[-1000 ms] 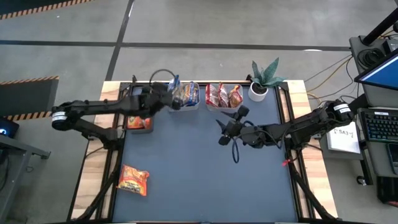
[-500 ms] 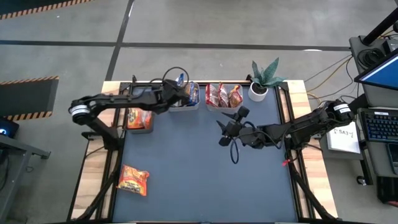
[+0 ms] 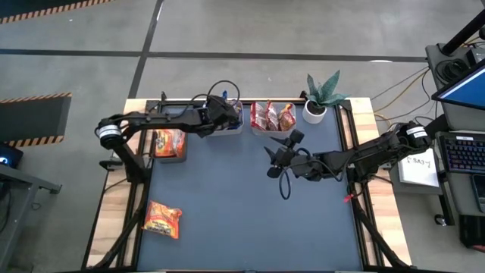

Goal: Sort Maruchan noodles
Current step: Put the blue noodle pack into the gray bin

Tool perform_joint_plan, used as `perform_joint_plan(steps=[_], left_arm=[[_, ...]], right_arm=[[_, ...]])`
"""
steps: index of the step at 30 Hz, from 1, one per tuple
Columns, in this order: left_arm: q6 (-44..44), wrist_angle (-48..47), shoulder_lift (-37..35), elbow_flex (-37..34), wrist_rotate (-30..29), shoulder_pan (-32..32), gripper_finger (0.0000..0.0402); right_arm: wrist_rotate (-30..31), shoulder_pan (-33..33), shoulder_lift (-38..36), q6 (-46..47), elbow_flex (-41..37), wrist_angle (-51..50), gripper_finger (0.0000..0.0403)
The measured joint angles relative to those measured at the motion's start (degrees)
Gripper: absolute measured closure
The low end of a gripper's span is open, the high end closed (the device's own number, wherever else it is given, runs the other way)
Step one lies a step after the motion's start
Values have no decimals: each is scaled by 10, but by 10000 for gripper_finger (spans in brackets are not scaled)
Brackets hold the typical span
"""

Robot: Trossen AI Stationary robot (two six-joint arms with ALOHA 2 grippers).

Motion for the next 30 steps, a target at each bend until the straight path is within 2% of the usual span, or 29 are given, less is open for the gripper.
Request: perform_joint_plan(steps=[5, 9, 30], left_arm=[[-20, 4, 0, 0, 6, -14, 224], [-27, 31, 3, -1, 18, -22, 211], [-26, 67, 64, -2, 14, -17, 209]], right_arm=[[0, 0, 0, 8, 0, -9, 216], [0, 0, 0, 10, 0, -11, 216], [0, 0, 0, 15, -1, -11, 216]])
